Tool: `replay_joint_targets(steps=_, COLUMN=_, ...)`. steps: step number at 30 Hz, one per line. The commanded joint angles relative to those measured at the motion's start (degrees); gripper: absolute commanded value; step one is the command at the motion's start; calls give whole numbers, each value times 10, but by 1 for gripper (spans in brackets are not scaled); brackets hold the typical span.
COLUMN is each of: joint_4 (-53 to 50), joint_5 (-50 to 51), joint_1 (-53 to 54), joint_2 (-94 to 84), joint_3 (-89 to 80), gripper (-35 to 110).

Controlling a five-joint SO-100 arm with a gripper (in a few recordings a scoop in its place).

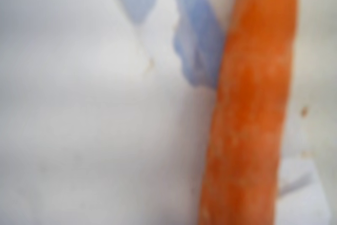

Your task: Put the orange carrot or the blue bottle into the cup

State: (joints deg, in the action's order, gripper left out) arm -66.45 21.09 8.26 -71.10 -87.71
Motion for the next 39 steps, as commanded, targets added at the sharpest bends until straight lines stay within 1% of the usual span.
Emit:
replay_joint_targets(steps=1, joint_4=2, joint_5=2, joint_1=5, joint_2=-82, joint_3=28, gripper=11)
replay_joint_targets(steps=16, joint_4=-7, joint_5=2, joint_1=5, joint_2=-226, joint_3=28, gripper=11)
replay_joint_targets(steps=25, joint_4=-8, joint_5=2, joint_1=16, joint_2=-359, joint_3=25, gripper=11)
replay_joint_targets(steps=27, joint_4=-11, joint_5=2, joint_1=26, joint_2=-393, joint_3=19, gripper=11)
replay_joint_targets(steps=31, joint_4=-48, joint_5=2, joint_1=55, joint_2=-451, joint_3=25, gripper=11)
replay_joint_targets(steps=39, joint_4=-83, joint_5=1, joint_1=111, joint_2=-499, joint_3=27, gripper=12)
